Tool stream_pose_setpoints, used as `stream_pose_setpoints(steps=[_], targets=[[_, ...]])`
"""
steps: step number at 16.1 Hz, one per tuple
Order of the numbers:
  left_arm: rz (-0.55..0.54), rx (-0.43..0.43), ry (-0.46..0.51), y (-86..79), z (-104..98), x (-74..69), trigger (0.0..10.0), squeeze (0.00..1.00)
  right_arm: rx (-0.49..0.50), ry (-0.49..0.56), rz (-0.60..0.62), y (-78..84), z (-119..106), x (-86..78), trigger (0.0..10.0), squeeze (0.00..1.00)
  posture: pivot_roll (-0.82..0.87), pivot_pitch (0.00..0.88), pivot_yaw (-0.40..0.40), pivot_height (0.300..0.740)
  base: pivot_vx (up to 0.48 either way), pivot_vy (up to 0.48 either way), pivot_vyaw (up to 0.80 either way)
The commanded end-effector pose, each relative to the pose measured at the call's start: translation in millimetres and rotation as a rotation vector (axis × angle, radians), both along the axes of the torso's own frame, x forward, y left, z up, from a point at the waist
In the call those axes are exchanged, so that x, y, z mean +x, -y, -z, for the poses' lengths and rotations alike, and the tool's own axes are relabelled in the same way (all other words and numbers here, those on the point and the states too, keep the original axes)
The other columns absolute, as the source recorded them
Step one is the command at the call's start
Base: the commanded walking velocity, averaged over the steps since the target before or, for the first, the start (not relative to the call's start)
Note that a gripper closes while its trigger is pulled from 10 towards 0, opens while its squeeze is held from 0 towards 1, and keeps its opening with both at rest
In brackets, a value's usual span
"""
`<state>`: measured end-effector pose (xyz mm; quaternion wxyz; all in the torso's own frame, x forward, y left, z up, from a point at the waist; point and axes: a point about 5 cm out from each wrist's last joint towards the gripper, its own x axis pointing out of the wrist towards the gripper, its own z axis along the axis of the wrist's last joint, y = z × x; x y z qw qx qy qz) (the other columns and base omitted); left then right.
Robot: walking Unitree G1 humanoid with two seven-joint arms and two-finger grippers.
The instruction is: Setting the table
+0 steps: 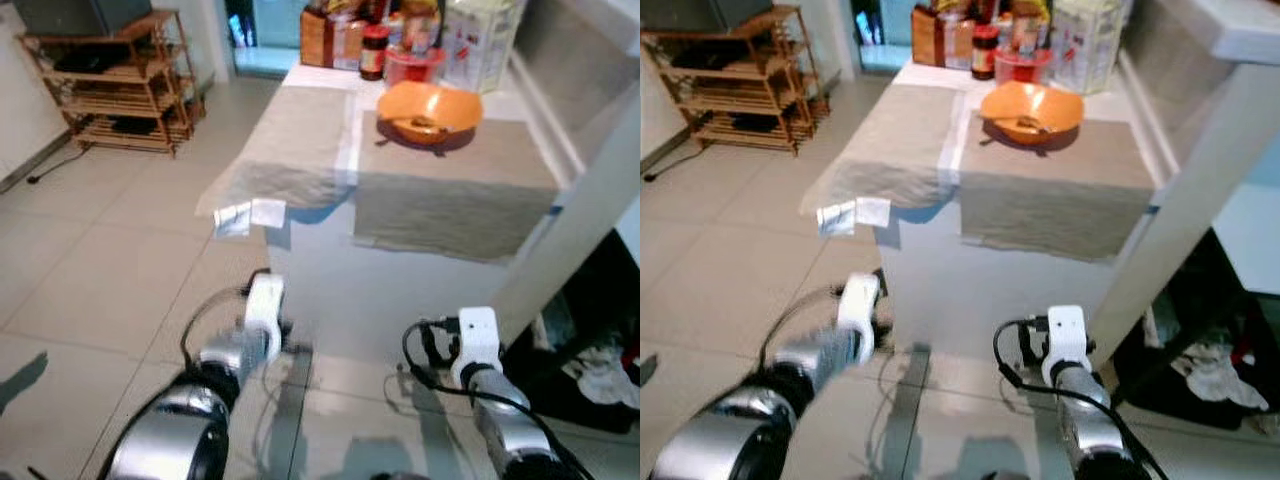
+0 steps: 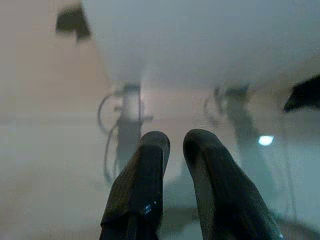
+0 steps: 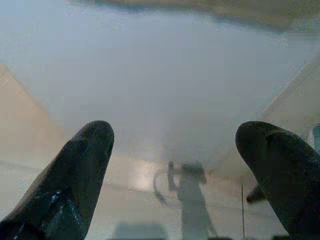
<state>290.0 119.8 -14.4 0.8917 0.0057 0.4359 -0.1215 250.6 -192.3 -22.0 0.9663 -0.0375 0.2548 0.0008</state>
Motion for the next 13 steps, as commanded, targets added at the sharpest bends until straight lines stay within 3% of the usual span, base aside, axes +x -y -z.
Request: stream_pose_setpoints(steps=[1, 4, 6, 7, 8, 9, 10, 13], targets=[[0.030, 0.048, -0.015, 0.7, 8.5, -8.5, 10.0, 0.00, -0.014, -0.043, 0.027, 5.2, 8.8, -6.0, 10.0, 0.00, -0.05, 0.000, 0.011, 0.740, 0.000, 0.000, 0.00], [0.004, 0.137, -0.030, -10.4, 20.9, -21.4, 10.0, 0.00, -0.014, -0.124, 0.027, 3.1, 21.2, -15.3, 10.0, 0.00, -0.06, 0.000, 0.012, 0.740, 0.000, 0.000, 0.00], [-0.034, 0.117, -0.225, -17.4, 46.5, -58.7, 10.0, 0.00, -0.023, -0.219, -0.005, -2.6, 35.0, -29.6, 10.0, 0.00, -0.08, 0.000, 0.012, 0.740, 0.000, 0.000, 0.00], [0.003, 0.067, -0.297, -7.8, 56.5, -76.6, 10.0, 0.00, -0.013, -0.341, -0.001, -3.0, 50.3, -50.0, 10.0, 0.00, -0.09, 0.000, 0.008, 0.740, 0.000, 0.000, 0.00], [-0.005, 0.061, -0.317, -7.0, 60.5, -83.8, 10.0, 0.00, -0.005, -0.392, 0.027, -0.2, 56.8, -61.4, 10.0, 0.00, -0.09, 0.000, 0.006, 0.740, 0.000, 0.000, 0.00], [-0.025, 0.067, -0.333, -9.4, 64.0, -90.0, 10.0, 0.00, 0.004, -0.425, 0.063, 2.8, 60.8, -69.2, 10.0, 0.00, -0.10, 0.000, 0.000, 0.740, 0.000, 0.000, 0.00], [-0.121, 0.106, -0.338, -20.9, 67.3, -95.0, 10.0, 0.00, 0.020, -0.434, 0.094, 3.7, 62.2, -71.9, 10.0, 0.00, -0.10, 0.000, -0.001, 0.740, 0.000, 0.000, 0.00], [-0.062, 0.120, -0.307, -26.4, 67.0, -93.9, 10.0, 0.00, 0.039, -0.409, 0.076, 0.2, 60.2, -67.1, 10.0, 0.00, -0.10, 0.000, -0.002, 0.740, 0.000, 0.000, 0.00]])
